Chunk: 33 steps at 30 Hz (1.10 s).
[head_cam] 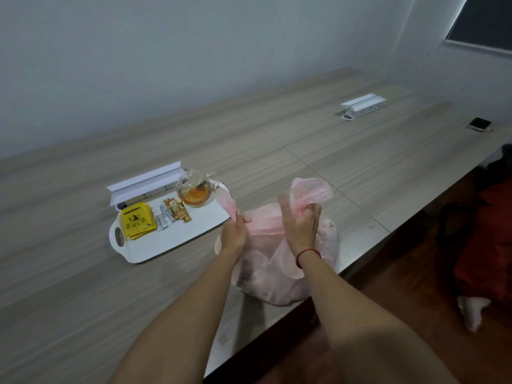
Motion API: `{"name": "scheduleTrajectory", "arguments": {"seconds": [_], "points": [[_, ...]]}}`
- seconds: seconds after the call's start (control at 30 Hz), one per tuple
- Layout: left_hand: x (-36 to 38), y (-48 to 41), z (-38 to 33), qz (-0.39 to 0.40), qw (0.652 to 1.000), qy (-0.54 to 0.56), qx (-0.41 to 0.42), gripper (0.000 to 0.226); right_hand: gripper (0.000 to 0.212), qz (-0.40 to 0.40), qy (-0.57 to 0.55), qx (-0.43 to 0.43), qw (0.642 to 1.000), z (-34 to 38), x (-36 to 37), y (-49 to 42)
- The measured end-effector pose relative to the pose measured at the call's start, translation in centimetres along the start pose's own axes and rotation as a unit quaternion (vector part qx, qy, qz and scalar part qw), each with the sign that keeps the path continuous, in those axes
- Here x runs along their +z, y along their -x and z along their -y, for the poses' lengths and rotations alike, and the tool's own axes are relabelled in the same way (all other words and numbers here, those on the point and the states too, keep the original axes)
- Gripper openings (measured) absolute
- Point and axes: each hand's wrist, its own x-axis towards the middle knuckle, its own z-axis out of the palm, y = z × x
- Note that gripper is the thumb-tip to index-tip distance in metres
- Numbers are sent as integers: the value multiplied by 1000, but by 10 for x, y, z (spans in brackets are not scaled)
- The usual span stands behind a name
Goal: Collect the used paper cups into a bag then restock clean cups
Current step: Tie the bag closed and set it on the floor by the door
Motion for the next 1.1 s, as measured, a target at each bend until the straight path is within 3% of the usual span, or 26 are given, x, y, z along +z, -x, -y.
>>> {"name": "scheduleTrajectory", "arguments": {"seconds": [0.07, 0.13, 0.23, 0.33, 0.4, 0.53, 0.6, 0.67, 0.77, 0.87, 0.97, 1.1], "points": [[-4, 0, -3, -25, 1000, 16, 1, 54, 43, 6, 87, -40, 995, -5, 2, -2], [-8, 2, -11, -35, 998, 44, 4, 57, 21, 9, 85, -21, 996, -3, 5, -3], [-13, 2, -21, -46, 996, 73, 22, 60, 26, 24, -49, 57, 997, 13, 9, -4], [-20, 1, -24, -41, 996, 69, 24, 59, 36, 37, -237, 152, 959, 34, 10, -9], [-25, 2, -22, -49, 996, 67, 16, 57, 38, 40, -273, 165, 947, 44, 9, -10], [-32, 4, -18, -76, 992, 100, -10, 59, 30, 82, -199, 124, 969, 43, 20, -8], [-33, 6, -23, -62, 973, 221, -31, 55, 26, 102, -135, 96, 981, 41, 26, 0], [-34, 11, -31, -50, 932, 353, -58, 47, 48, 117, -90, 84, 986, 38, 24, 10], [-38, 15, -36, -69, 900, 418, -101, 32, 71, 164, -24, 78, 983, 34, 23, 18], [-42, 18, -37, -85, 929, 354, -68, 38, 69, 190, 9, 37, 981, 37, 26, 22], [-44, 24, -42, -58, 956, 287, -18, 35, 81, 209, 9, 31, 977, 40, 28, 25], [-50, 23, -46, 4, 972, 234, -11, 45, 64, 220, 15, 62, 973, 34, 36, 13]]}}
